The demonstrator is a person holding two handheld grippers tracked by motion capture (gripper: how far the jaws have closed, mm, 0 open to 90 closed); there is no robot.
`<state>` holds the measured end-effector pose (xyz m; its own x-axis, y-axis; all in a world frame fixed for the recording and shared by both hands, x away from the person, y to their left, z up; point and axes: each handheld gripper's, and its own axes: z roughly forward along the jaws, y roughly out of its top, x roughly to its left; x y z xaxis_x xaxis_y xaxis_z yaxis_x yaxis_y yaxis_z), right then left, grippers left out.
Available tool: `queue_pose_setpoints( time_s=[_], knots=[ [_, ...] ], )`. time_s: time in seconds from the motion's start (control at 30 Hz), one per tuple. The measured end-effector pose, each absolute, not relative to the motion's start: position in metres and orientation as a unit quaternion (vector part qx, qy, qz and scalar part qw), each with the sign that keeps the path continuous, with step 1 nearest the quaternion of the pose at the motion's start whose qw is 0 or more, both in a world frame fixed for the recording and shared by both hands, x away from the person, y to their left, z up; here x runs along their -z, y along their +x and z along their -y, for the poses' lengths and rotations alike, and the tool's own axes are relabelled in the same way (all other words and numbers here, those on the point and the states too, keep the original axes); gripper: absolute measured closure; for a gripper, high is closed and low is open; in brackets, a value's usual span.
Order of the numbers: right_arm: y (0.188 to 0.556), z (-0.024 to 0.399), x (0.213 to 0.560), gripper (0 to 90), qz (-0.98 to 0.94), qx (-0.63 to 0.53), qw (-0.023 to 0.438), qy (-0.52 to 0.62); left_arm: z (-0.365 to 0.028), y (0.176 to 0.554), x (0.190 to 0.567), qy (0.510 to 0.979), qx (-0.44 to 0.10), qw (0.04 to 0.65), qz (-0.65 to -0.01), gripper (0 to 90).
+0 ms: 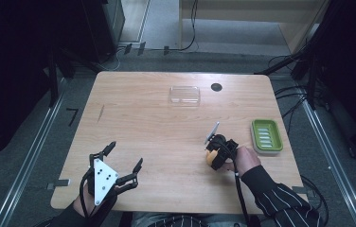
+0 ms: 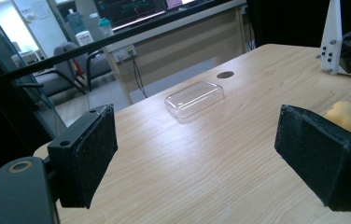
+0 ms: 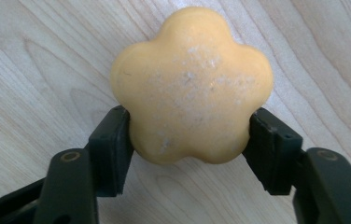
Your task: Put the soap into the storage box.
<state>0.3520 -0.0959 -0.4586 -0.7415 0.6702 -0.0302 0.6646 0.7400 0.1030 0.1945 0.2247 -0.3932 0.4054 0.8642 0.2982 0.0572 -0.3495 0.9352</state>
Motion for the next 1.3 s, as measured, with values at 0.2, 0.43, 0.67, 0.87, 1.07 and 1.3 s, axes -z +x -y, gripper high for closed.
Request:
queue_pose_setpoints(
  time_s=[0.2,0.43,0.67,0.87,1.07,1.3],
  knots=[
    [0.350,0.095,0.459,39.6,-0.934,-0.039,0.040,0.352,-0.225,0.194,0.393,0.697,-0.435,0.465,-0.330,13.5],
    [0.348,0.093,0.461,39.7,-0.937,-0.035,0.055,0.344,-0.225,0.194,0.393,0.697,-0.436,0.463,-0.329,13.5],
    [0.348,0.095,0.461,39.8,-0.938,-0.043,0.053,0.340,-0.225,0.194,0.393,0.698,-0.436,0.463,-0.330,13.5],
    [0.348,0.099,0.456,39.8,-0.936,-0.046,0.059,0.343,-0.225,0.194,0.393,0.697,-0.436,0.464,-0.331,13.5],
    [0.347,0.101,0.453,39.9,-0.936,-0.050,0.063,0.344,-0.224,0.194,0.393,0.698,-0.436,0.463,-0.329,13.5],
    [0.347,0.109,0.448,39.8,-0.933,-0.057,0.064,0.350,-0.224,0.194,0.393,0.697,-0.436,0.463,-0.331,13.5]
  ],
)
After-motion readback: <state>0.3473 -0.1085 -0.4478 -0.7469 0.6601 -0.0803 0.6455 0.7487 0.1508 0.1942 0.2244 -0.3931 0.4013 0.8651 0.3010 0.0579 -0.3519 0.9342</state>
